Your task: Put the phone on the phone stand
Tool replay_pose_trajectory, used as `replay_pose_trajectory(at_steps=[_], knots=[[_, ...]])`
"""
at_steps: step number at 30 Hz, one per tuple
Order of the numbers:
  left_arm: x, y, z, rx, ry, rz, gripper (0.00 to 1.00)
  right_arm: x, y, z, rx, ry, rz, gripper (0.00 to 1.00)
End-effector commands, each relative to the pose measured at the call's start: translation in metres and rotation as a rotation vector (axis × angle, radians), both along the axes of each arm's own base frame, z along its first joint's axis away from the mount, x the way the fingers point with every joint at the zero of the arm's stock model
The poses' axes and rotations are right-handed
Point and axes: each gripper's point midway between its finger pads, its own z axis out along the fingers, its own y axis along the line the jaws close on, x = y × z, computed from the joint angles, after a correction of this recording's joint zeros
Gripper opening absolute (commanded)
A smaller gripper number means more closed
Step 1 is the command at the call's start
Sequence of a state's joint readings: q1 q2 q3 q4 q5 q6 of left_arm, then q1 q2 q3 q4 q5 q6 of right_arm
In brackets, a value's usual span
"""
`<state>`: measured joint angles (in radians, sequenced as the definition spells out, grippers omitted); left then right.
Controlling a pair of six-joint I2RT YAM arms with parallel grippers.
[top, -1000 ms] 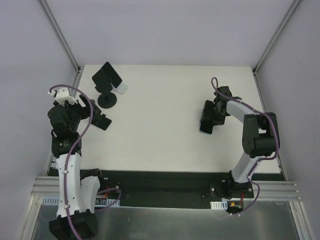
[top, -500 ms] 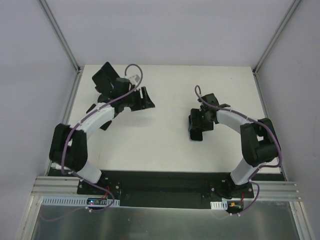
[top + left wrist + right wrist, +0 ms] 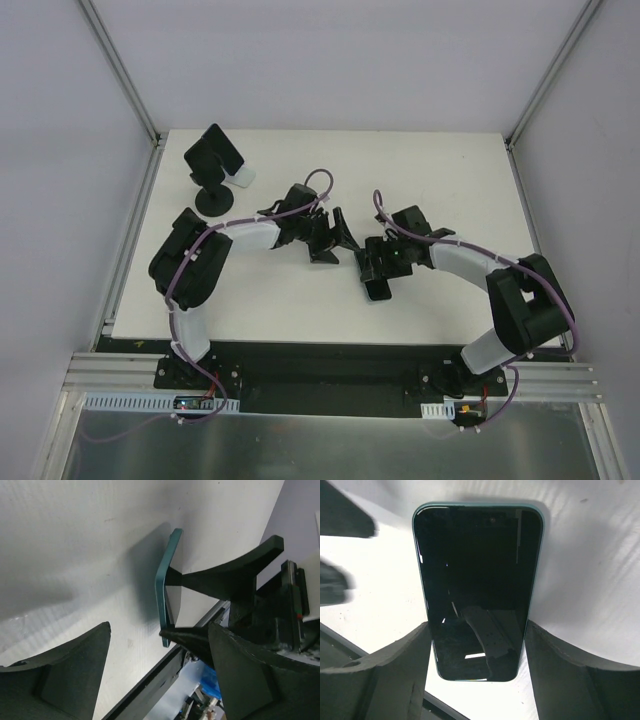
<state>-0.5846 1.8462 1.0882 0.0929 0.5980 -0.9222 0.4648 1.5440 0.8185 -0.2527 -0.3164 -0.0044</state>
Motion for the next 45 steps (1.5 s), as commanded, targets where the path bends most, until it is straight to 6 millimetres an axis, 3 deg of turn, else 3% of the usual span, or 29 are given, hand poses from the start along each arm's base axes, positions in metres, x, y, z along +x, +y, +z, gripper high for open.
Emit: replay_pose_trajectory(at_steps=[1, 4, 5, 13, 18, 19, 20, 21, 22, 23, 25, 26, 28, 29, 30, 31, 32, 33, 35, 36, 37, 39, 40, 41, 42, 43, 45], knots=[[0.012, -0.025, -0.002, -0.053, 0.072, 0.042, 0.75, -0.004, 0.014, 0.012, 0.060, -0.043, 0.066, 0.01], [0.008, -0.026, -0.019, -0.037, 0.128, 0.044, 0.68, -0.005, 0.016, 0.016, 0.067, -0.067, 0.080, 0.01], [0.007, -0.027, -0.023, -0.040, 0.130, 0.026, 0.61, -0.006, 0.019, 0.018, 0.073, -0.072, 0.091, 0.01], [-0.004, -0.049, -0.005, -0.211, 0.070, -0.151, 0.47, -0.014, 0.028, 0.018, 0.086, -0.094, 0.140, 0.01], [-0.019, -0.050, 0.001, -0.273, 0.053, -0.228, 0.13, -0.018, 0.034, 0.023, 0.096, -0.116, 0.165, 0.01], [-0.017, -0.045, 0.003, -0.272, 0.037, -0.221, 0.00, -0.018, 0.036, 0.026, 0.099, -0.121, 0.169, 0.01], [-0.016, -0.041, 0.014, -0.269, -0.016, -0.226, 0.00, -0.021, 0.034, 0.027, 0.091, -0.118, 0.172, 0.03], [-0.019, -0.033, 0.013, -0.247, -0.030, -0.219, 0.00, -0.019, 0.033, 0.032, 0.088, -0.133, 0.164, 0.11], [-0.013, -0.027, 0.016, -0.213, -0.076, -0.193, 0.00, -0.020, 0.030, 0.035, 0.076, -0.137, 0.154, 0.40], [-0.008, -0.018, 0.037, -0.201, -0.194, -0.209, 0.00, -0.017, 0.025, 0.037, 0.058, -0.152, 0.140, 0.52], [-0.012, 0.001, 0.043, -0.112, -0.230, -0.198, 0.00, -0.012, 0.026, 0.058, 0.074, -0.206, 0.132, 0.73], [-0.005, 0.014, 0.065, -0.074, -0.354, -0.184, 0.00, -0.007, 0.026, 0.067, 0.079, -0.232, 0.117, 0.79], [-0.006, 0.035, 0.076, -0.002, -0.411, -0.151, 0.00, 0.010, 0.033, 0.104, 0.125, -0.324, 0.080, 0.92], [-0.004, 0.050, 0.096, 0.040, -0.510, -0.122, 0.00, 0.020, 0.034, 0.116, 0.131, -0.363, 0.048, 0.95], [0.001, 0.064, 0.103, 0.074, -0.547, -0.093, 0.00, 0.029, 0.035, 0.128, 0.146, -0.388, -0.001, 0.98], [-0.004, 0.079, 0.106, 0.123, -0.552, -0.083, 0.00, 0.049, 0.036, 0.155, 0.174, -0.463, -0.051, 0.97], [-0.001, 0.096, 0.124, 0.179, -0.656, -0.057, 0.00, 0.061, 0.035, 0.167, 0.185, -0.491, -0.093, 0.97], [0.001, 0.115, 0.128, 0.222, -0.679, -0.022, 0.00, 0.073, 0.037, 0.178, 0.216, -0.500, -0.134, 0.97], [-0.004, 0.147, 0.148, 0.276, -0.772, 0.029, 0.00, 0.106, 0.038, 0.221, 0.335, -0.586, -0.199, 0.97], [0.003, 0.173, 0.150, 0.338, -0.795, 0.095, 0.00, 0.119, 0.044, 0.222, 0.381, -0.560, -0.228, 0.97], [-0.006, 0.193, 0.163, 0.385, -0.855, 0.117, 0.00, 0.137, 0.044, 0.241, 0.445, -0.624, -0.238, 0.97], [-0.006, 0.226, 0.176, 0.492, -0.932, 0.191, 0.00, 0.140, 0.053, 0.242, 0.501, -0.683, -0.157, 0.97], [-0.011, 0.246, 0.192, 0.561, -1.029, 0.206, 0.00, 0.139, 0.060, 0.256, 0.547, -0.797, -0.108, 0.97], [-0.012, 0.258, 0.196, 0.613, -1.056, 0.223, 0.00, 0.133, 0.062, 0.252, 0.545, -0.842, -0.061, 0.97], [-0.013, 0.269, 0.200, 0.649, -1.077, 0.244, 0.00, 0.124, 0.063, 0.224, 0.516, -0.830, -0.023, 0.97], [-0.016, 0.282, 0.207, 0.701, -1.127, 0.246, 0.00, 0.120, 0.064, 0.217, 0.485, -0.865, 0.038, 0.97], [-0.015, 0.290, 0.208, 0.721, -1.163, 0.234, 0.00, 0.116, 0.062, 0.200, 0.445, -0.853, 0.087, 0.97]])
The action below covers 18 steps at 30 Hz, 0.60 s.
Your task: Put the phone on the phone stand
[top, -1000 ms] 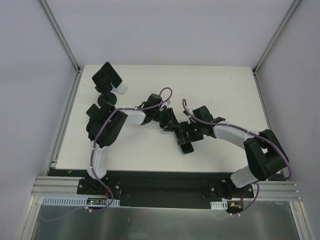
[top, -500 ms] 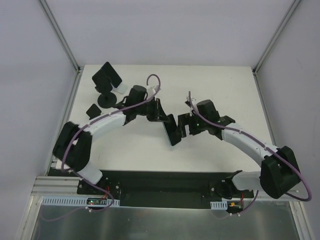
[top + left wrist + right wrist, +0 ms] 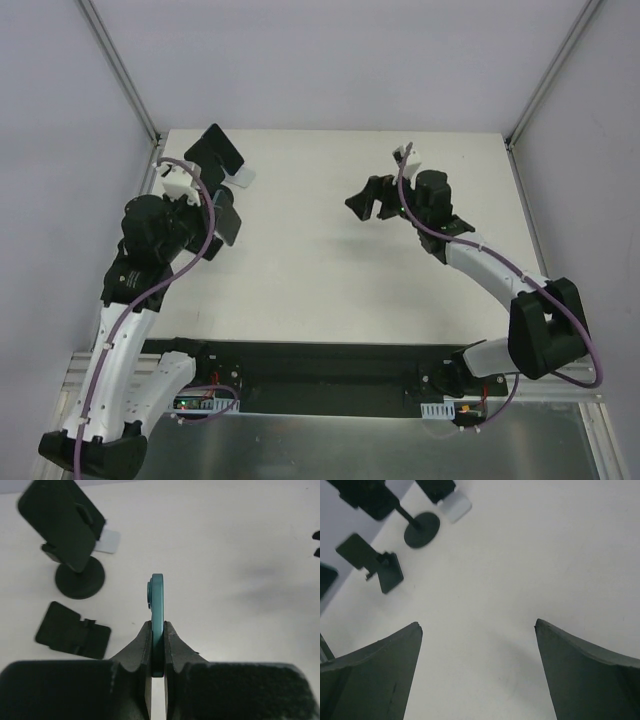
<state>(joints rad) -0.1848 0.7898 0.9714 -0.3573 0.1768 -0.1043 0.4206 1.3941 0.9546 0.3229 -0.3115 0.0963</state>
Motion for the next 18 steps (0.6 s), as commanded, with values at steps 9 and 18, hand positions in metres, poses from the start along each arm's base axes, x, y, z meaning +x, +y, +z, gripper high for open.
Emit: replay_pose_trajectory(at_steps=[9, 18], knots=[[0.029, 0.067, -0.026, 0.158, -0.096, -0.044, 0.00, -0.012, 0.004, -0.015, -0.186, -0.164, 0.198, 0.97], [0.049, 0.101, -0.031, 0.127, -0.081, -0.032, 0.00, -0.013, -0.015, -0.004, -0.114, -0.240, 0.139, 0.97]])
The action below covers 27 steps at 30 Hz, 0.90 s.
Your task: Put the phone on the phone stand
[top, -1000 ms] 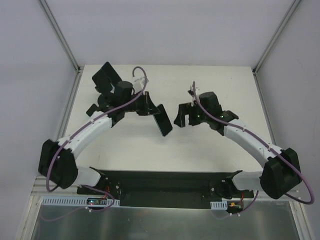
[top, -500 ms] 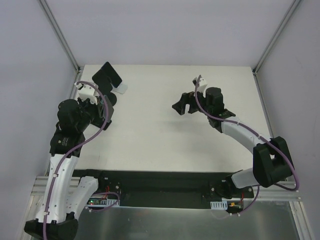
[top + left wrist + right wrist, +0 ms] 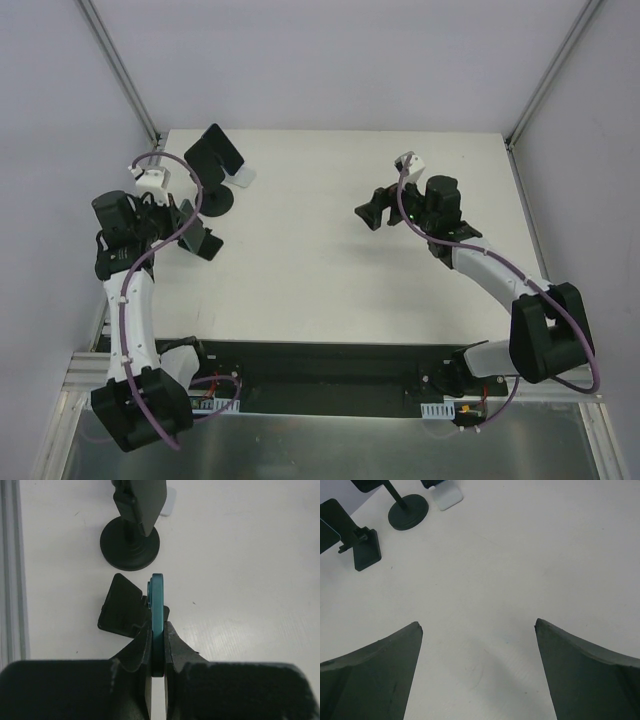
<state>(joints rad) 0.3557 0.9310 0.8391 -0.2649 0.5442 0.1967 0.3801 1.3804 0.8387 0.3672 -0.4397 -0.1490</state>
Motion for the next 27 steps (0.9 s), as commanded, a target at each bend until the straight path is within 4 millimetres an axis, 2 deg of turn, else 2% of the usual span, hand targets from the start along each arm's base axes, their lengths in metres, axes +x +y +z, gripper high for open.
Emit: replay_pose_trajectory(at_steps=[1, 6, 11, 19, 27], knots=[[0.023, -0.007, 0.035, 0.003, -0.133, -0.144, 0.00, 0.001, -0.002, 0.036, 0.055, -0.137, 0.012, 0.96], [0.036, -0.005, 0.045, -0.057, -0.143, -0.202, 0.00, -0.004, -0.001, 0.042, 0.062, -0.157, 0.034, 0.97], [0.037, 0.010, 0.048, -0.004, -0.168, -0.183, 0.00, -0.006, -0.003, 0.043, 0.056, -0.165, 0.033, 0.97], [0.042, 0.016, 0.026, -0.045, -0.114, -0.201, 0.00, -0.013, 0.003, 0.045, 0.074, -0.173, 0.080, 0.97], [0.042, 0.026, 0.003, -0.025, -0.061, -0.163, 0.00, -0.012, 0.003, 0.044, 0.067, -0.170, 0.081, 0.97]])
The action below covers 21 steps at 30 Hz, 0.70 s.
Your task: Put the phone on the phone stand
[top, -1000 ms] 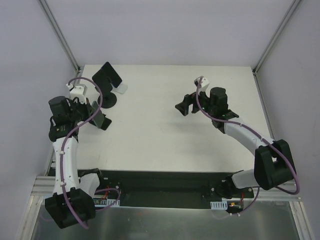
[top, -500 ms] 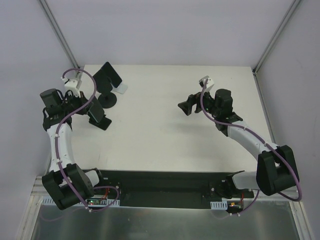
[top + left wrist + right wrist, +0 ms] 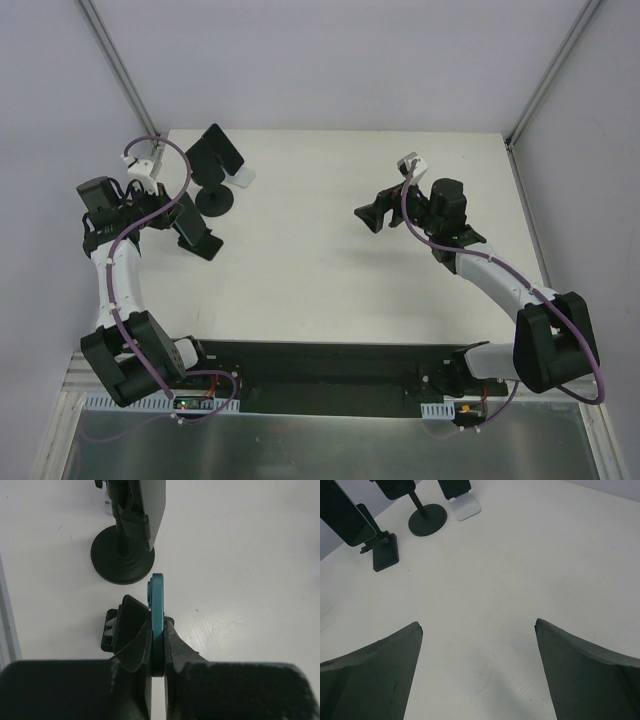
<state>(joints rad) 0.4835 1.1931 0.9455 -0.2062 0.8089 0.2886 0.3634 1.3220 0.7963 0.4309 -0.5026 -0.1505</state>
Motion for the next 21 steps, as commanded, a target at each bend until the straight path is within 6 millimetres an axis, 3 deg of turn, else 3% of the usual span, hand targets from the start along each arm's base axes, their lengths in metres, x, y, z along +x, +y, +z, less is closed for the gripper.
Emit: replay_pose_trajectory(at_steps=[1, 21], knots=[[0.006, 0.007, 0.008, 0.066, -0.066, -0.021, 0.00, -0.004, 0.005, 0.026, 0.026, -0.104, 0.048, 0.97], [0.013, 0.014, -0.017, 0.035, -0.013, -0.028, 0.00, -0.005, 0.006, 0.026, 0.031, -0.109, 0.057, 0.96]])
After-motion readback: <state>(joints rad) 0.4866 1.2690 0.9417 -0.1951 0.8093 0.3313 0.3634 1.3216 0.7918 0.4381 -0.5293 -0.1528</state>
